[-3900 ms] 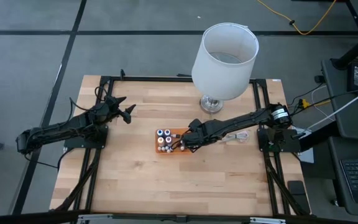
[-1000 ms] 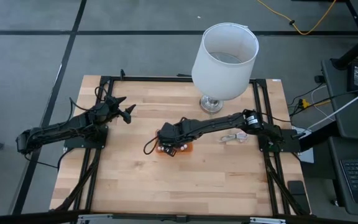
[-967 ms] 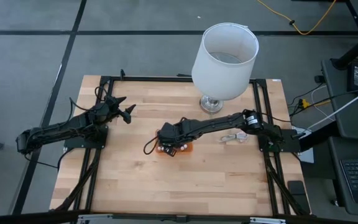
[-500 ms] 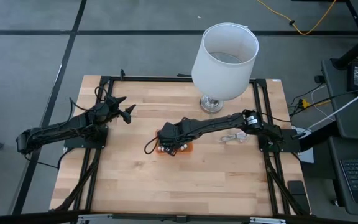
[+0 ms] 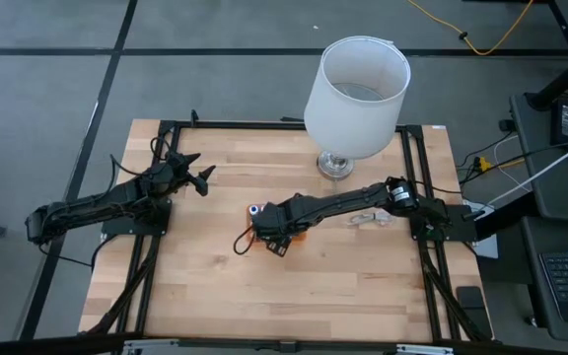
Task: Pick & Place food coloring
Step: Return to Home Position
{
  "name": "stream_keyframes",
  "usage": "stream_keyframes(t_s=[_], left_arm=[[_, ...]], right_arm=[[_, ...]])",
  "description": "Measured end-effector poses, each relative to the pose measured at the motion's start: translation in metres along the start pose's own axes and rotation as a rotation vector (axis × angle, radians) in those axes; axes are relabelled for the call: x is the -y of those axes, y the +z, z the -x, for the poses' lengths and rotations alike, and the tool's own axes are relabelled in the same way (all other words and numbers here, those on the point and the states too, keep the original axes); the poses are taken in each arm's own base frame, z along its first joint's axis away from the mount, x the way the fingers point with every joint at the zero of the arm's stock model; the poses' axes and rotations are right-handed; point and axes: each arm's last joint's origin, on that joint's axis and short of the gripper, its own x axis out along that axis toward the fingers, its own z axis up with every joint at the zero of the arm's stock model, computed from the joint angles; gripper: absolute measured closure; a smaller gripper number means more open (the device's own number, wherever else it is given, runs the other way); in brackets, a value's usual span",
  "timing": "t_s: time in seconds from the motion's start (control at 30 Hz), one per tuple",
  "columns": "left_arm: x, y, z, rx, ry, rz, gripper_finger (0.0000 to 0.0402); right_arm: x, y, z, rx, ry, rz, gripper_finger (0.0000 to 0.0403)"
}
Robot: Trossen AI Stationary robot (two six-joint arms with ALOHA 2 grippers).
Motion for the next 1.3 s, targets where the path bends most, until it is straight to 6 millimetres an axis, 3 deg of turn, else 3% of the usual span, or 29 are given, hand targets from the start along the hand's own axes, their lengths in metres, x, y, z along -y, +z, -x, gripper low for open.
stream_keyframes(t_s=[0.47, 0.63, 0.93, 1.1, 1.3], left_arm=[[0.000, 0.000, 0.000, 0.000, 0.000, 0.000, 0.0079], [0.000, 0.000, 0.000, 0.000, 0.000, 0.000, 0.0078], [0.000, 0.000, 0.000, 0.000, 0.000, 0.000, 0.0078], [0.000, 0.000, 0.000, 0.000, 0.000, 0.000, 0.0079], [0.000, 0.000, 0.000, 0.000, 0.000, 0.000, 0.0079]], right_arm=[[-0.043, -0.019, 0.011, 0.075, 0.133, -0.076, 0.0106], [-0.072, -0.040, 0.020, 0.111, 0.179, 0.017, 0.0106], [-0.122, -0.102, 0.040, 0.110, 0.242, 0.181, 0.0106], [-0.134, -0.120, 0.046, 0.110, 0.258, 0.226, 0.0106], [-0.137, -0.125, 0.047, 0.111, 0.261, 0.237, 0.0106]])
